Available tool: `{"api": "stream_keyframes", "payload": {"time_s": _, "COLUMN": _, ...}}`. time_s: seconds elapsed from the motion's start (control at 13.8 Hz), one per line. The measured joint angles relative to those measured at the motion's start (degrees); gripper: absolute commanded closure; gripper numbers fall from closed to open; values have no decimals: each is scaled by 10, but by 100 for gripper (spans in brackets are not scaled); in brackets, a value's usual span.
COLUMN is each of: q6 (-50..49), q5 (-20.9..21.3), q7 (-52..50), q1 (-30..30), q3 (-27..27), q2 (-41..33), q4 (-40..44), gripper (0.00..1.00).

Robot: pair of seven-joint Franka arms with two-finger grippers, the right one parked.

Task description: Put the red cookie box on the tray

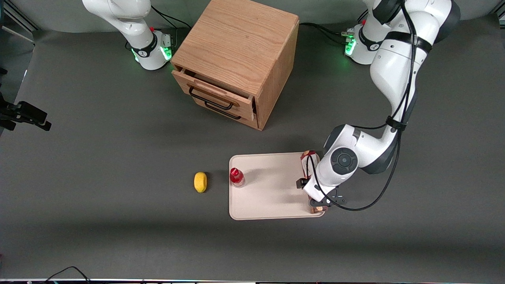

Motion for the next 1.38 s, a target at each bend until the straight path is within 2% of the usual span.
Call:
{"api": "stream_keyframes", "payload": {"time_s": 0.29, "q6": -44, "q5": -2, "q7": 1, "q1": 33, "q3": 1, "q2": -93, "q4": -13, "gripper": 0}}
{"api": "stream_keyframes", "payload": {"time_s": 0.44, "q6": -101, "q5": -26, "q7": 20, "q1": 60, "q3": 2, "q2": -150, "q4": -25, "gripper": 0}}
{"api": "stream_keyframes", "payload": {"time_s": 0.58, "q6": -176, "q5": -48, "q7": 79, "q1": 104, "q3": 3, "q2": -211, "q4": -38, "gripper": 0}}
{"api": "stream_keyframes", "payload": {"time_s": 0.87, "q6": -259, "q5": -53, "q7": 226, "q1": 176, "q3": 35, "q2": -304, "q4": -73, "gripper": 0}}
{"api": "stream_keyframes", "payload": {"time_s": 1.09, "q6": -274, "q5": -64, "q7": 279, "q1": 190, "q3": 68, "q2": -372, "q4": -104, "gripper": 0}}
{"api": "stream_keyframes", "payload": {"time_s": 1.38, "q6": -329, "q5": -102, "q7": 301, "q1": 189, "q3": 99, "q2": -458, "q4": -133, "gripper": 0}}
